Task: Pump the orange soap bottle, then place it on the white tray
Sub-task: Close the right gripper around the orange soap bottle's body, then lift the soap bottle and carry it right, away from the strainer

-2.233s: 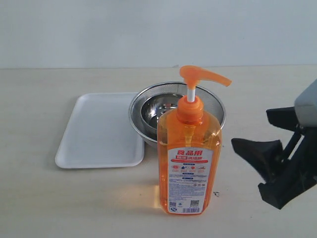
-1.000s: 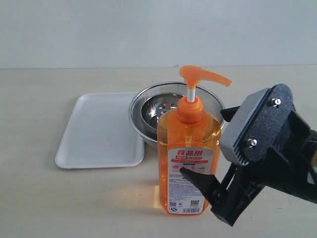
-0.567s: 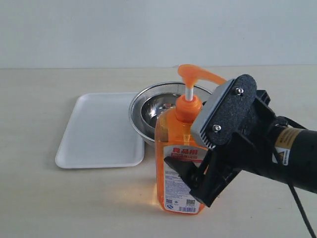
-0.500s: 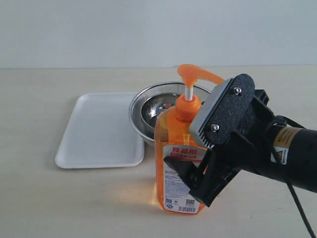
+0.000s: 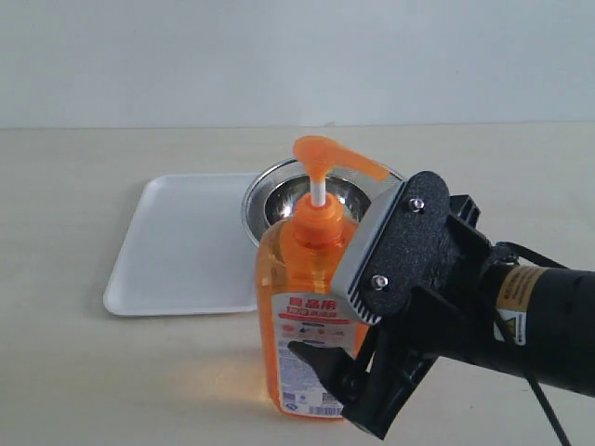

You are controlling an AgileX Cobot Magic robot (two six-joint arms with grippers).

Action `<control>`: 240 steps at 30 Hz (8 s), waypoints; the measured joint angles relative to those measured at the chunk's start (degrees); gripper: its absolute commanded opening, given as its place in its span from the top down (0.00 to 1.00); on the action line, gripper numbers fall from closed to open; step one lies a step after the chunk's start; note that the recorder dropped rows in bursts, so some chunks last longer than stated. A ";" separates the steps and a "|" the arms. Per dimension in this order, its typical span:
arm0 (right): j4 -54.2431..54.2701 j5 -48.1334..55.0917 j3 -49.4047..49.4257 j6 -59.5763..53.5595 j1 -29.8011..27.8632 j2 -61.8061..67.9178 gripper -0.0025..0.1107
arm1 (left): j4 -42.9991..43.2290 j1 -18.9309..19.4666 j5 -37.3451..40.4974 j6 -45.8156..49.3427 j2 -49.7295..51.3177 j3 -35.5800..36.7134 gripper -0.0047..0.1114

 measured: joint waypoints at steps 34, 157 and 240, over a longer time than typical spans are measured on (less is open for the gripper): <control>-12.66 -6.93 0.00 25.29 0.53 1.71 0.06 | 0.00 0.00 0.00 0.00 0.00 0.00 0.92; -0.32 9.98 -0.67 19.30 0.31 -6.47 0.98 | 0.00 0.00 0.00 0.00 0.00 0.00 0.92; -99.16 44.35 -10.40 120.57 -17.98 0.85 0.98 | 0.00 0.00 0.00 0.00 0.00 0.00 0.92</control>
